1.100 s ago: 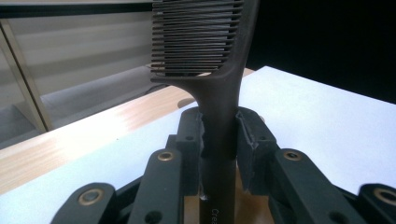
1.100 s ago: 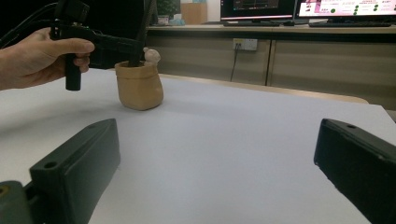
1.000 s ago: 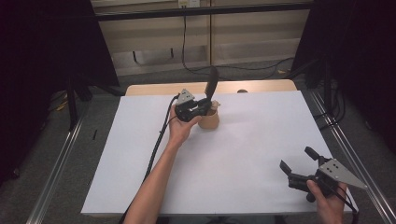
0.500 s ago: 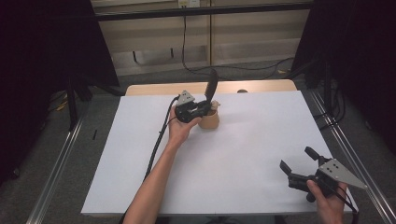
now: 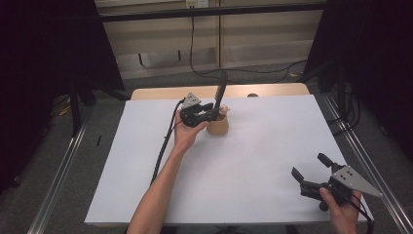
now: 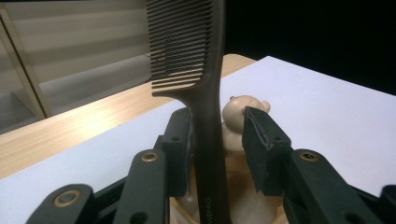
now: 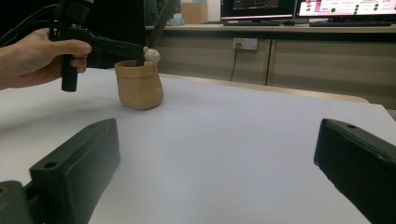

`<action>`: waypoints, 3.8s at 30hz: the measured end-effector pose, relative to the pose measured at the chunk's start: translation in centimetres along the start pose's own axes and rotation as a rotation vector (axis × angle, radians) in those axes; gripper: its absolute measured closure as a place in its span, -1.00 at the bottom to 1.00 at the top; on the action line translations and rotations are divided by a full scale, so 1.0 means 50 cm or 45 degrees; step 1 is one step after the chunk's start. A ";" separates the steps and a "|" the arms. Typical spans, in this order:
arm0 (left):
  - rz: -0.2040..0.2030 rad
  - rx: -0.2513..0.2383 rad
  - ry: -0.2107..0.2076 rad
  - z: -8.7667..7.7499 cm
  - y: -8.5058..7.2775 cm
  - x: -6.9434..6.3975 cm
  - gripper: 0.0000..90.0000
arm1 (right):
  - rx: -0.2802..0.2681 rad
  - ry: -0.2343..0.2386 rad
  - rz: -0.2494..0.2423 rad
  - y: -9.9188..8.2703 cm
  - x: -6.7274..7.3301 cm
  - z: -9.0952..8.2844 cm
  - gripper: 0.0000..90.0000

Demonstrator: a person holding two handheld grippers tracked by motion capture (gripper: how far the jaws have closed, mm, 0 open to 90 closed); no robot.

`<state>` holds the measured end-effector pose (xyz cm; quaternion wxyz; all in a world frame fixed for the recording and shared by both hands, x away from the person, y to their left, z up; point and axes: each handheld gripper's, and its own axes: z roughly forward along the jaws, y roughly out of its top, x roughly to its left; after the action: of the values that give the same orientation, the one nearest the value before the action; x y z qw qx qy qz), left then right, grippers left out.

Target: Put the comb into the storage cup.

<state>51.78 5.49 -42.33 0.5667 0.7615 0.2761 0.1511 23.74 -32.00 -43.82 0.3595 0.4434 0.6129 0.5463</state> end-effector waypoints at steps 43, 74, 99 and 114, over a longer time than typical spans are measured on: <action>0.022 -0.102 0.163 -0.101 0.007 0.003 -0.95 | 0.001 -0.010 -0.005 -0.001 -0.002 0.002 -1.00; 0.012 -0.213 0.124 -0.181 0.005 -0.043 -0.95 | 0.006 -0.022 0.011 -0.004 -0.009 0.000 -1.00; 0.032 -0.212 0.199 -0.274 -0.027 -0.064 -0.93 | -0.001 -0.036 -0.007 0.000 -0.002 -0.006 -1.00; -0.027 -0.205 0.254 -0.328 -0.070 -0.054 -0.94 | 0.002 -0.036 -0.009 -0.001 0.000 -0.005 -1.00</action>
<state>39.82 17.38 -40.27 0.5972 0.6917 0.3260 0.2420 23.51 -32.07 -43.83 0.3699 0.4492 0.6097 0.5382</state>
